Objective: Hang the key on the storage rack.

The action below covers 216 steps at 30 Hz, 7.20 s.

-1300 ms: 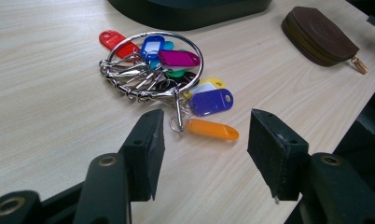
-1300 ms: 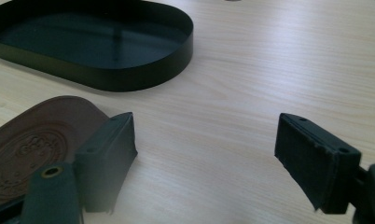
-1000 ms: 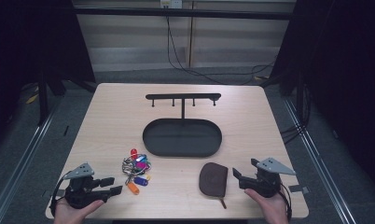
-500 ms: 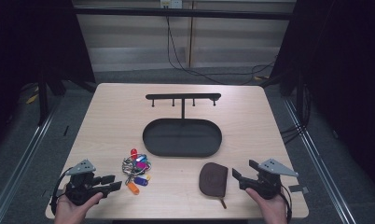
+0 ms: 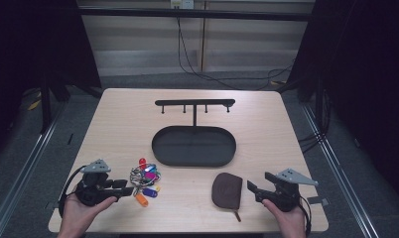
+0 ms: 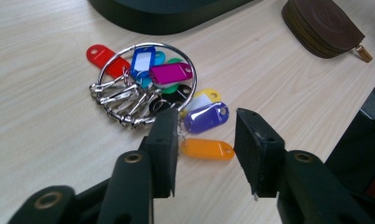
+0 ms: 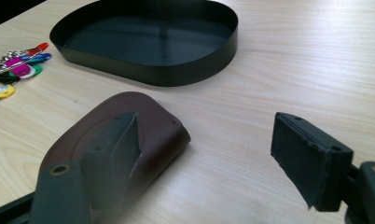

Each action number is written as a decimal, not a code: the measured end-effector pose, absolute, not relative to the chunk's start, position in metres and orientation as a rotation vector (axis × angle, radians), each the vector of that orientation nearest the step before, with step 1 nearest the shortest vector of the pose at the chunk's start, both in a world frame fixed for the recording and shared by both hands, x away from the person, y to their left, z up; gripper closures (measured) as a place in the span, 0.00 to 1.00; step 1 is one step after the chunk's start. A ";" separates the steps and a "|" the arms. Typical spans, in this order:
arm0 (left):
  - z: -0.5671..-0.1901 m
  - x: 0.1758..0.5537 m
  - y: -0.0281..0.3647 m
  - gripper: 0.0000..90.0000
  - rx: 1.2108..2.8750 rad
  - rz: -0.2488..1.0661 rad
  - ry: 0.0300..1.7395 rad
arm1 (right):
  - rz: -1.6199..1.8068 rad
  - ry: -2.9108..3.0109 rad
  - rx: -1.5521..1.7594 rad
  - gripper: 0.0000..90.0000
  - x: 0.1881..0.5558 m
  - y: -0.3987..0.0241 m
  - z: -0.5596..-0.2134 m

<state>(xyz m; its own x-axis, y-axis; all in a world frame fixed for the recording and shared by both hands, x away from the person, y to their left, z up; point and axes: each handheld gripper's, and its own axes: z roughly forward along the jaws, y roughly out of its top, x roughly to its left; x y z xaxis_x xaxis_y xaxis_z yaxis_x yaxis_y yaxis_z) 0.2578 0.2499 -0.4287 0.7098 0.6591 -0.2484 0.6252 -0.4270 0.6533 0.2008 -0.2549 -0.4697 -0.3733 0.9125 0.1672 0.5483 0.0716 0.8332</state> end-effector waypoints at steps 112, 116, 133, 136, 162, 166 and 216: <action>-0.456 0.339 0.149 0.96 2.798 -0.179 0.939 | 1.144 2.054 1.487 0.22 0.208 -0.249 -0.477; -0.452 0.339 0.150 0.96 2.800 -0.177 0.947 | 1.144 2.054 1.490 0.22 0.208 -0.249 -0.477; -0.428 0.338 0.154 0.97 2.814 -0.129 0.915 | 1.147 2.046 1.494 0.22 0.208 -0.249 -0.477; -0.424 0.338 0.156 0.97 2.805 -0.122 0.906 | 1.147 2.045 1.496 0.22 0.209 -0.249 -0.477; -0.391 0.340 0.166 0.98 2.780 -0.029 0.924 | 1.152 2.044 1.500 0.22 0.208 -0.250 -0.477; -0.385 0.340 0.167 0.98 2.781 -0.024 0.913 | 1.150 2.042 1.503 0.22 0.209 -0.250 -0.477; -0.317 0.343 0.164 0.98 2.756 0.000 0.849 | 1.143 2.059 1.512 0.23 0.210 -0.250 -0.478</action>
